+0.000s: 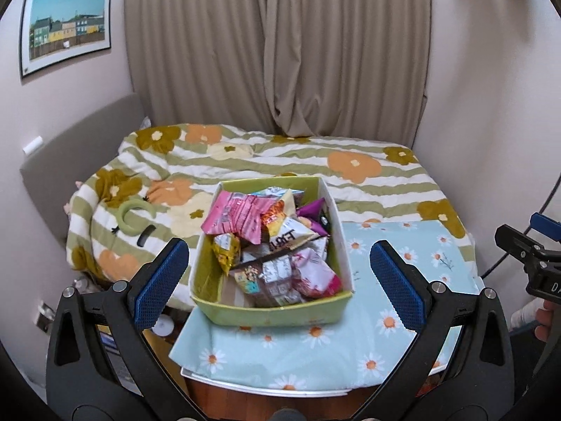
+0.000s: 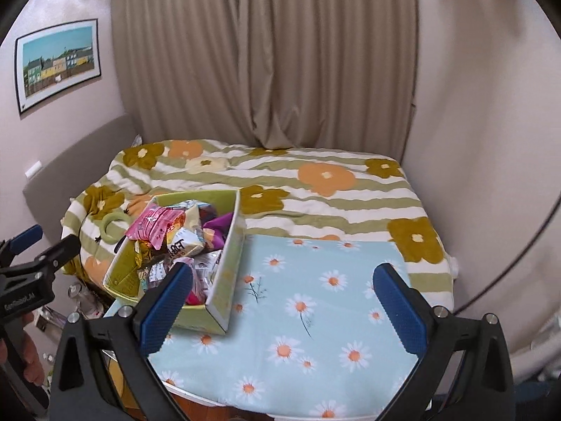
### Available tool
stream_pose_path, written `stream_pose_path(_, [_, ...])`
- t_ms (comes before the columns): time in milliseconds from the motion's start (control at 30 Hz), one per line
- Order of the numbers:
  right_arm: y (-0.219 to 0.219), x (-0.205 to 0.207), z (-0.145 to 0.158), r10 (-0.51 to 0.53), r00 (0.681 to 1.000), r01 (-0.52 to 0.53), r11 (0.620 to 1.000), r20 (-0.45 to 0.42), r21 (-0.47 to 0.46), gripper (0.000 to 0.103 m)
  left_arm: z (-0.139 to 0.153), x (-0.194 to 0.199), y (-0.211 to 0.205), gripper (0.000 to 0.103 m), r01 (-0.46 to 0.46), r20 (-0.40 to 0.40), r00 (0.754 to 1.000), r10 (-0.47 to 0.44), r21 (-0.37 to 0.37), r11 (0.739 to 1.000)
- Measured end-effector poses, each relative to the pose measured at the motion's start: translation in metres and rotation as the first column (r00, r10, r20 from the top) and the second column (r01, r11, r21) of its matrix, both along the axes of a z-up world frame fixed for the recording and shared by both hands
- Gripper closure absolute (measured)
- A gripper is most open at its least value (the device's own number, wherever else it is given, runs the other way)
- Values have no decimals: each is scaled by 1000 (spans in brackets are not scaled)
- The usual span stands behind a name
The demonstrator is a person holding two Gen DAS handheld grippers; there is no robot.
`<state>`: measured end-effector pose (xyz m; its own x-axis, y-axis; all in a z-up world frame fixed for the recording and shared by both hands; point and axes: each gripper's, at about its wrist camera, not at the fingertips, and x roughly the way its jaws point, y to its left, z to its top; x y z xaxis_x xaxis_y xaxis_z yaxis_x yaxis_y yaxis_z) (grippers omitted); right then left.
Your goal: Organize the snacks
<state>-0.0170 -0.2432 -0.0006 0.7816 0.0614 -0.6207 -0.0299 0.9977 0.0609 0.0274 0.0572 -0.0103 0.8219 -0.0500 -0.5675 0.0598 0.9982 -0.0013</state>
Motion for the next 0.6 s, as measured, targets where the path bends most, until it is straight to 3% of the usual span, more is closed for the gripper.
stream_pose_path(267, [-7, -25, 1, -41, 999, 41, 999, 26, -13, 1, 2, -27, -20, 0, 35, 17, 999, -35, 24, 999])
stream_pose_path(600, [-10, -33, 2, -42, 999, 42, 999, 29, -10, 1, 3, -33, -28, 0, 41, 18, 999, -41, 25, 999])
